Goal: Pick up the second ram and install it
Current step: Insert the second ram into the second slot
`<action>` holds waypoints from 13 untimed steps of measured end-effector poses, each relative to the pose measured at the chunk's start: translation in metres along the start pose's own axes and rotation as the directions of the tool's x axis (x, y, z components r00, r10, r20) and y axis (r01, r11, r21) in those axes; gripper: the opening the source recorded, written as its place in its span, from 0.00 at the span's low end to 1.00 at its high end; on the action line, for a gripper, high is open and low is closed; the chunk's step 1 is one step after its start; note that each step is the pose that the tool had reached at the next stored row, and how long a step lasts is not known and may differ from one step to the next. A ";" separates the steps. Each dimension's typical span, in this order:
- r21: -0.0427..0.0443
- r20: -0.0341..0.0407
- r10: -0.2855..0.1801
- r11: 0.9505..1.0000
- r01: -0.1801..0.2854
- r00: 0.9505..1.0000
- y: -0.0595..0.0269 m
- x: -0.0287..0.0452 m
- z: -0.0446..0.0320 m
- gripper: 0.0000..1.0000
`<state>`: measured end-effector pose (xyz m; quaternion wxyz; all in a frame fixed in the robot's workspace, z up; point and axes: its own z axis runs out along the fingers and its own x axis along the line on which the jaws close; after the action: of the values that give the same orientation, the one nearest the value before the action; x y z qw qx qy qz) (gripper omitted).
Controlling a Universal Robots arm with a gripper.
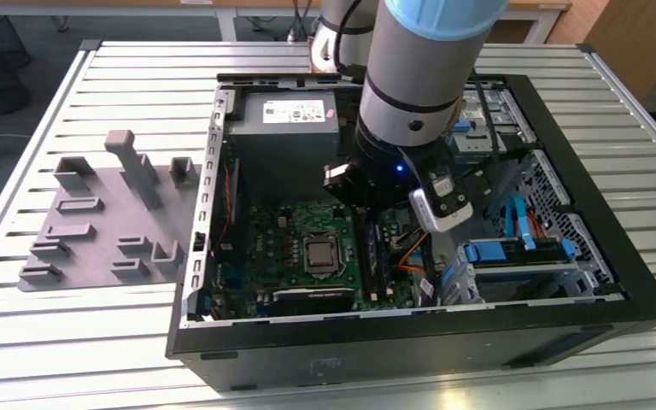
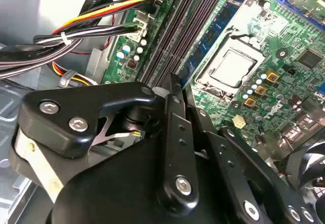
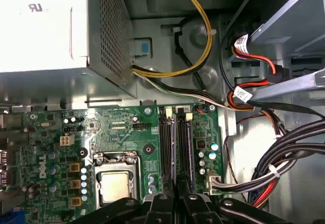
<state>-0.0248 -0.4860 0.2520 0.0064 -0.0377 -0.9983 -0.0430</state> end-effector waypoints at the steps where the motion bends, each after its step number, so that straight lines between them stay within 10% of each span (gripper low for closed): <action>1: 0.000 0.000 0.000 1.000 0.000 1.000 0.0000 0.0000 -0.0001 0.14; 3: 0.000 0.000 0.000 1.000 0.000 1.000 0.0018 0.0003 -0.0214 0.14; 13: 0.000 0.000 0.000 1.000 0.000 1.000 0.0018 0.0005 -0.0214 0.14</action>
<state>-0.0249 -0.4860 0.2735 0.0064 -0.0377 -0.9983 -0.0430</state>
